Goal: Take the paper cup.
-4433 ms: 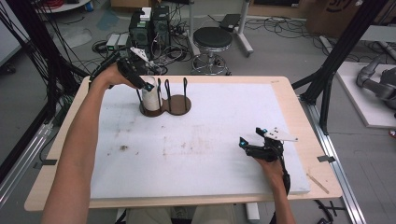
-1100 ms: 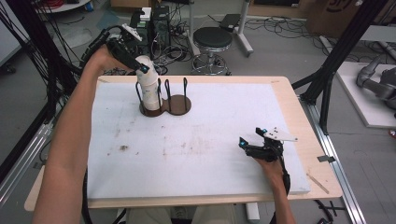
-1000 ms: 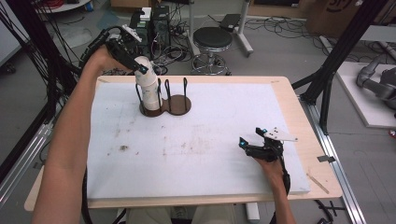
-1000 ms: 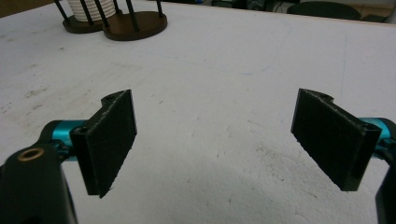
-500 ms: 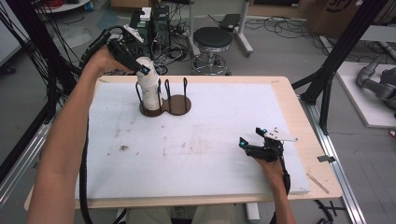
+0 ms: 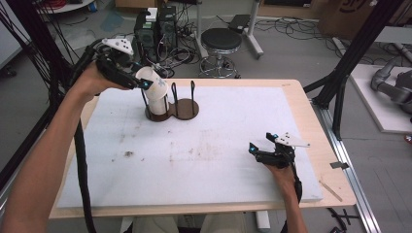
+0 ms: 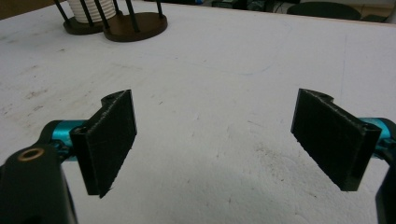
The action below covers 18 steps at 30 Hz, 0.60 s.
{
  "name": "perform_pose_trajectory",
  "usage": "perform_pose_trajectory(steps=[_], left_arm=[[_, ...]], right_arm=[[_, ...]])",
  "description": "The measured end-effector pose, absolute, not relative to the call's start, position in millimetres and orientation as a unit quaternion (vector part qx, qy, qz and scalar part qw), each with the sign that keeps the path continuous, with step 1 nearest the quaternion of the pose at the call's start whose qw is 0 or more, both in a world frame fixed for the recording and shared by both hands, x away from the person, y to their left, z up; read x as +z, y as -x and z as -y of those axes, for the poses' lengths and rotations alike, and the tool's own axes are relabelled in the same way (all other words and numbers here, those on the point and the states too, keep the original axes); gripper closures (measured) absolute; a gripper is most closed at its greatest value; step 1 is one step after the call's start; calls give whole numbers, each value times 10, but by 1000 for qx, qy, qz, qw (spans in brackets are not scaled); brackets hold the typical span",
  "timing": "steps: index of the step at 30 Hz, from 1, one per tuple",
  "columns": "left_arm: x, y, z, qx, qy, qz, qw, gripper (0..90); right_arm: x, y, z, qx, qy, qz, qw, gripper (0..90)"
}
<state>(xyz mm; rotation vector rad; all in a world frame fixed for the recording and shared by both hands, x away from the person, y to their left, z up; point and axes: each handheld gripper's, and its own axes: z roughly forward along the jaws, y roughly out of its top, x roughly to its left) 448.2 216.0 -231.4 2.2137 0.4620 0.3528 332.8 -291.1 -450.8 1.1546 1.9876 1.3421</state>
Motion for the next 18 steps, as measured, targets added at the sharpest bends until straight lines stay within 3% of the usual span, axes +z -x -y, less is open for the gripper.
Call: perform_pose_trajectory(steps=[18], left_arm=[[-2815,-3959,-1987,105,-835,-138,521,359]], right_arm=[[-4506,-3330,2920,490,-424,-724,235,145]])
